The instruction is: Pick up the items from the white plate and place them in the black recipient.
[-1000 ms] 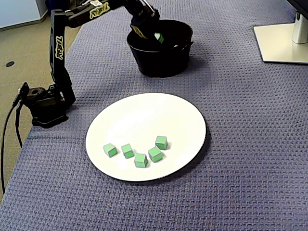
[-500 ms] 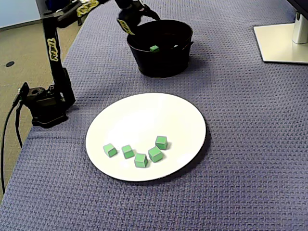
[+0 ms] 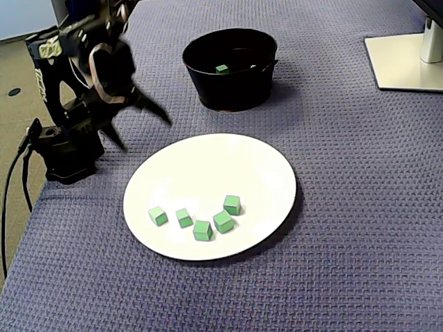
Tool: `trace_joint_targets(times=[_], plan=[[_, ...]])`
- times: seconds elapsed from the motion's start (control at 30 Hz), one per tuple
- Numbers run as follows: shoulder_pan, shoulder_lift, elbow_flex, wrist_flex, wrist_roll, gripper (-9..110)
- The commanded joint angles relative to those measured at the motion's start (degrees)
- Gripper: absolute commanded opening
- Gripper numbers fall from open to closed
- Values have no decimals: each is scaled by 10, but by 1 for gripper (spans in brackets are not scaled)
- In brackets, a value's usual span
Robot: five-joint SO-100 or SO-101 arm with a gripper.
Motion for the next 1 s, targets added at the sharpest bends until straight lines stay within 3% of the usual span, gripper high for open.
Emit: trace_joint_targets(times=[0.0, 0.27, 0.83, 0.97], plan=[[71, -11, 62, -120, -80, 35], [105, -105, 98, -279, -134, 35], [46, -188, 160, -391, -80, 29], [40, -191, 178, -407, -77, 22]])
